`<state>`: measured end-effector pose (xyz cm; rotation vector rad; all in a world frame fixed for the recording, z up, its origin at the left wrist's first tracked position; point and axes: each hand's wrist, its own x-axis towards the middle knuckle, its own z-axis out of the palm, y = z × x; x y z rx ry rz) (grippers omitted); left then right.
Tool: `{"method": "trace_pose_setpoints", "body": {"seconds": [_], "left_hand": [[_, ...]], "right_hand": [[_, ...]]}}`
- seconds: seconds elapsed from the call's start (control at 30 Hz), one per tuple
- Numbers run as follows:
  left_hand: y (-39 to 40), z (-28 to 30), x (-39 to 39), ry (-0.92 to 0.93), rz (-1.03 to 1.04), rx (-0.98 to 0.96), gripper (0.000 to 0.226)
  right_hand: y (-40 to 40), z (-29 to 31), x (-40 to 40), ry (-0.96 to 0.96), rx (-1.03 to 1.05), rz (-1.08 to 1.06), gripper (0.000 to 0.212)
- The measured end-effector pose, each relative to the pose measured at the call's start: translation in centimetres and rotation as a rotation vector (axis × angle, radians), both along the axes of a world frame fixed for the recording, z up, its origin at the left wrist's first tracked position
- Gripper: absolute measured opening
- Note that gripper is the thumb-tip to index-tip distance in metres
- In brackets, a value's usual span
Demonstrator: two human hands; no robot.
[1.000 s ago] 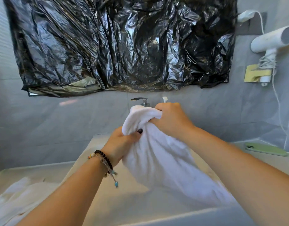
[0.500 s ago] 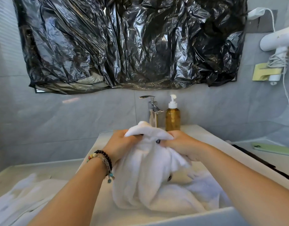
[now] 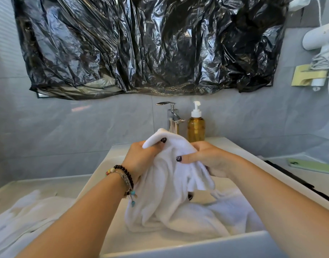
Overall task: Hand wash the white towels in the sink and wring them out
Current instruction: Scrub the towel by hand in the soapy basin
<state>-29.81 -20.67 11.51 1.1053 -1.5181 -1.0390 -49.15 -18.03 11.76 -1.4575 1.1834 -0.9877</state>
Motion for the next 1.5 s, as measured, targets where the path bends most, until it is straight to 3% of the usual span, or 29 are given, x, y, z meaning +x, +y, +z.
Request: {"method": "trace_pose_setpoints", "body": {"seconds": [0.1,0.2,0.27,0.37,0.5,0.6,0.7,0.8,0.87,1.0,1.13,1.2,1.27,1.33,1.43,1.5], "left_hand": [[-0.4,0.1,0.9,-0.03,-0.04,-0.013,0.02],[-0.4,0.4,1.2,-0.118,-0.07,-0.075,0.017],[-0.6,0.8,1.1,-0.088,0.015,-0.083,0.018],[-0.5,1.1,0.7,0.021,0.12,-0.061,0.027],[-0.6,1.6,1.5,0.245,0.248,0.0,0.031],[-1.0,2.0,3.2,0.327,0.274,0.06,0.024],[-0.9,1.7,3.3,0.177,0.114,0.062,0.022],[-0.5,1.5,2.9,0.025,-0.144,-0.011,0.035],[-0.3,1.5,2.9,-0.045,-0.286,-0.008,0.043],[0.2,1.5,2.9,0.003,-0.495,0.105,0.026],[-0.4,1.2,2.7,0.055,-0.433,0.029,0.02],[-0.8,1.0,2.7,0.126,-0.342,-0.012,0.03],[-0.9,1.0,2.6,0.219,-0.28,-0.075,0.028],[-0.8,1.2,2.9,0.286,-0.198,-0.103,0.03],[0.0,1.9,3.5,0.23,-0.171,-0.053,0.037],[0.7,1.9,3.6,0.142,-0.251,0.079,0.028]], "right_hand": [[0.2,-0.3,0.8,0.122,-0.137,-0.093,0.006],[-0.1,-0.6,2.4,0.097,-0.371,-0.248,0.03],[-0.1,-0.8,3.4,0.104,-0.431,-0.258,0.034],[-0.3,-0.8,4.0,0.124,-0.351,-0.231,0.029],[-0.4,-0.3,2.0,0.067,-0.193,-0.13,0.056],[-0.7,-0.7,0.2,-0.119,-0.121,-0.09,0.043],[-1.2,-0.6,-0.3,-0.403,-0.146,-0.077,0.059],[-1.1,0.1,0.2,-0.559,-0.22,-0.065,0.054],[-0.8,0.3,0.6,-0.472,-0.276,-0.122,0.042],[-1.4,-0.1,2.0,-0.12,-0.442,-0.446,0.03],[-1.1,0.7,3.6,-0.041,-0.585,-0.537,0.018],[-0.8,0.9,3.7,-0.123,-0.476,-0.445,0.018],[-0.5,0.8,3.1,-0.233,-0.209,-0.313,0.022],[-0.1,0.4,2.4,-0.221,-0.012,-0.212,0.031],[0.0,0.4,2.2,-0.289,-0.044,-0.315,0.014],[-0.1,0.5,2.5,-0.394,-0.15,-0.371,0.02]]}}
